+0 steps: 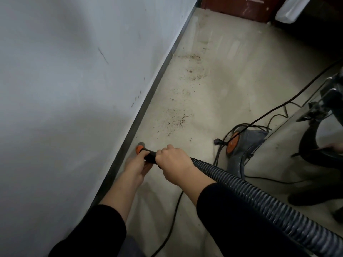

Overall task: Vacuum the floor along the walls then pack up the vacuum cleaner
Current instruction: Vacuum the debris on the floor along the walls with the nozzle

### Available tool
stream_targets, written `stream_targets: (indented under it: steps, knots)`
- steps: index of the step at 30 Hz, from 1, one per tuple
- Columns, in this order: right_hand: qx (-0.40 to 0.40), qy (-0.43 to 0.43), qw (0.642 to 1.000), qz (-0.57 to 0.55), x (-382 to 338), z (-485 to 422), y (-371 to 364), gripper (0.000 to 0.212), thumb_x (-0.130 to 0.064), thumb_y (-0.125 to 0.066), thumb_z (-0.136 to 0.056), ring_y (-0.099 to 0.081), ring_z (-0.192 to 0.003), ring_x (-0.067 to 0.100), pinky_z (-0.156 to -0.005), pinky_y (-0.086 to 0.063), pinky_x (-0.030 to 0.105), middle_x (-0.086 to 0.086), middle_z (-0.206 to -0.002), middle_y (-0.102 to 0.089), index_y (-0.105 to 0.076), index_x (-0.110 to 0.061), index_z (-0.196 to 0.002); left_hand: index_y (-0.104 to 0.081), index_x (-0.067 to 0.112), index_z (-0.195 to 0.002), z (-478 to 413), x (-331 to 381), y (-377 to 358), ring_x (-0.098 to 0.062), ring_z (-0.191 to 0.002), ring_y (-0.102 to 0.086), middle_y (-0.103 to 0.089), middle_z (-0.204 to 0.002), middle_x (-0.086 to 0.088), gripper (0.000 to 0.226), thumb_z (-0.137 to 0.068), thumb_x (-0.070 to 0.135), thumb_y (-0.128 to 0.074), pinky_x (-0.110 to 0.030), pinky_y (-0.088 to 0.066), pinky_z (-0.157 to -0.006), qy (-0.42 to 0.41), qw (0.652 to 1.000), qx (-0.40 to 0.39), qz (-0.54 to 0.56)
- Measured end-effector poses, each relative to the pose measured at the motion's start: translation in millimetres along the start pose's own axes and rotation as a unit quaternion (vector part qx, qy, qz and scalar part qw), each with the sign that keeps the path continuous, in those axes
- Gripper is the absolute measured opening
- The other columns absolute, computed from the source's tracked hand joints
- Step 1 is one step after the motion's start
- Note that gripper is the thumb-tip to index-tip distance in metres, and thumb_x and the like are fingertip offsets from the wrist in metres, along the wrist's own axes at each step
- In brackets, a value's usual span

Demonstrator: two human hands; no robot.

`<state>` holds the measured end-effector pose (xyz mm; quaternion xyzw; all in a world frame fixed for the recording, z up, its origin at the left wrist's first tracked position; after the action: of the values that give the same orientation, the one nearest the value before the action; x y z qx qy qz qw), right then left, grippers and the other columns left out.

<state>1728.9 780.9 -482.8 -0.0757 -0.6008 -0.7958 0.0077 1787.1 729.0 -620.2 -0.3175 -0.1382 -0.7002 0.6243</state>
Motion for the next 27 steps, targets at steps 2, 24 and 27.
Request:
stream_targets:
  steps: [2,24,27]
  knots:
    - [0.003,0.003,1.000,0.000,-2,-2,2,0.029,-0.002,-0.052,-0.094,-0.050,-0.110,0.028,-0.072,-0.039,0.031,0.012,-0.118,-0.058,-0.052,-0.005,-0.123,-0.054,-0.006,-0.124,0,2,5,-0.034,-0.105,-0.064,-0.063,-0.115,-0.027,0.032,-0.094,0.007,-0.059,-0.038,-0.053,-0.092,-0.002,1.000,0.007,-0.004]
    - [0.017,-0.011,1.000,0.005,1,-21,-1,0.035,-0.002,-0.053,-0.092,-0.051,-0.111,0.029,-0.082,-0.045,0.034,0.012,-0.119,-0.057,-0.049,-0.003,-0.126,-0.060,-0.004,-0.121,-34,15,9,-0.030,-0.097,-0.067,-0.066,-0.107,-0.023,0.035,-0.091,0.014,-0.064,-0.038,-0.055,-0.091,-0.009,0.999,0.022,-0.044]
    - [0.012,-0.019,1.000,0.007,7,-17,-3,0.034,-0.001,-0.051,-0.093,-0.050,-0.112,0.030,-0.082,-0.045,0.034,0.013,-0.119,-0.057,-0.049,-0.003,-0.127,-0.059,-0.004,-0.120,-30,12,-1,-0.029,-0.098,-0.066,-0.066,-0.107,-0.023,0.033,-0.093,0.013,-0.062,-0.035,-0.055,-0.087,-0.004,0.999,0.011,-0.048]
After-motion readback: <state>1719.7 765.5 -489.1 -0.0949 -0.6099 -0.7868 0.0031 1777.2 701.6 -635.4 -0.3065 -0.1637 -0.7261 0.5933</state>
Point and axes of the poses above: each hand's wrist, its own z-axis away from the middle knuckle, its own y-axis out of the back of the hand, x = y × z, the point moved 10 cm from there along -z, towards the middle knuckle
